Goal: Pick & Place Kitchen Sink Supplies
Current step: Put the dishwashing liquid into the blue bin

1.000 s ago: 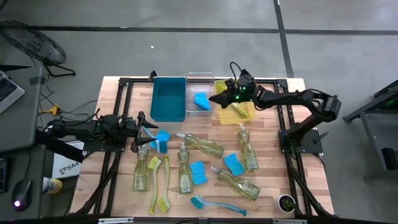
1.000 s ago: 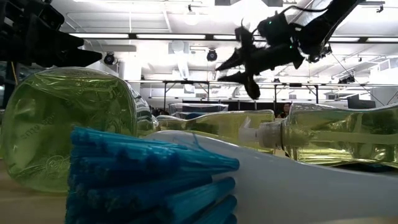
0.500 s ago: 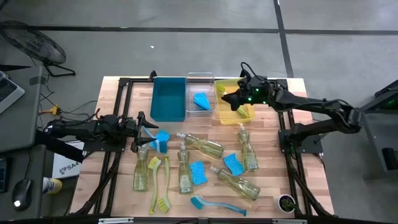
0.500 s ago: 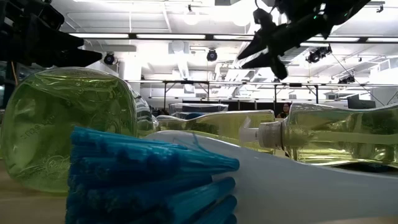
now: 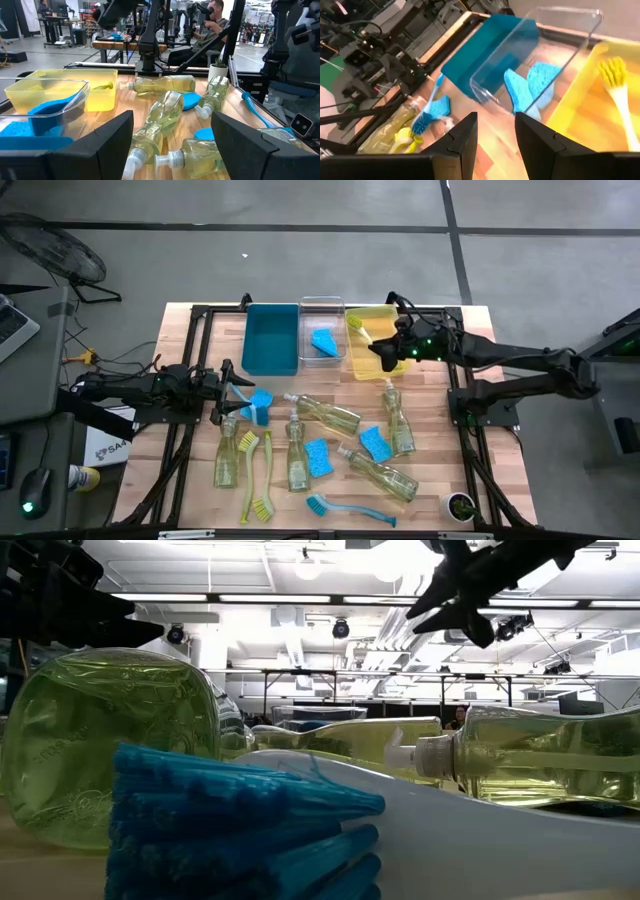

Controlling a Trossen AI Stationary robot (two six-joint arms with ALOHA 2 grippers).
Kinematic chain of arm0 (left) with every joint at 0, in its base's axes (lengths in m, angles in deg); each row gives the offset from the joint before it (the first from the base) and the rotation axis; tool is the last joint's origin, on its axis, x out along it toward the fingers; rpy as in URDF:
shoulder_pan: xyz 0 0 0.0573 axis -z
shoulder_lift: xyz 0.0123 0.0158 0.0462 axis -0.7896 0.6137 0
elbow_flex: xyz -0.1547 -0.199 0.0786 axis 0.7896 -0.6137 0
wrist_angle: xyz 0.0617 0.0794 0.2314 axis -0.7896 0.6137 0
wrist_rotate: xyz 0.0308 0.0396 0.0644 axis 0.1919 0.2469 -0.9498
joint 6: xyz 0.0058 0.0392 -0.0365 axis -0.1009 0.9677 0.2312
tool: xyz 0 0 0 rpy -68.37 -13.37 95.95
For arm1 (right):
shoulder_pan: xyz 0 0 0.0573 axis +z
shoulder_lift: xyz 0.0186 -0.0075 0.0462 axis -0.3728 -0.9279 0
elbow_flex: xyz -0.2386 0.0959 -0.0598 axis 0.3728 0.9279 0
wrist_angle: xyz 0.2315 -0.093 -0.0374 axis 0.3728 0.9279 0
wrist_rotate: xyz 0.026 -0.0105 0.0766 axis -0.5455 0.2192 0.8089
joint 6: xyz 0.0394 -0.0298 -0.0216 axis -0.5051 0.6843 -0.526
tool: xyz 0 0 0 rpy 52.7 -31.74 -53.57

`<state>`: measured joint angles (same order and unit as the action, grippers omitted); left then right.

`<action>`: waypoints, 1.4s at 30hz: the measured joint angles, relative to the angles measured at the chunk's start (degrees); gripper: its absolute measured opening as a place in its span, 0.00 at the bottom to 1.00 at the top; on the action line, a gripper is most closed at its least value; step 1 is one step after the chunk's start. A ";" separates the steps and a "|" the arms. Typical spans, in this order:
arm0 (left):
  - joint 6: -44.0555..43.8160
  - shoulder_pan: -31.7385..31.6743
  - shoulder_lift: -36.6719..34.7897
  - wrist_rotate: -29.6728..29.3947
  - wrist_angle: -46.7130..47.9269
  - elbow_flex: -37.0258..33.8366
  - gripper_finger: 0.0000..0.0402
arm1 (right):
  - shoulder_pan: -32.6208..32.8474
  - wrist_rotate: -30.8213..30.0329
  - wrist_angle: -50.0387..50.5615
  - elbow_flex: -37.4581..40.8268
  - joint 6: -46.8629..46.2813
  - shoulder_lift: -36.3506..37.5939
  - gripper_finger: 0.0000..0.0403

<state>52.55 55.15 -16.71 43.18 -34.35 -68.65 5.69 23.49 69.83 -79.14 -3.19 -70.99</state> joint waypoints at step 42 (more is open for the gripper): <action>0.01 0.00 -0.02 -0.02 0.00 0.00 0.66 | 15.64 15.66 31.24 0.00 -32.39 -11.81 0.63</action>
<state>52.56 55.15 -16.73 43.16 -34.35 -68.66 21.33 39.16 101.07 -79.14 -35.58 -82.81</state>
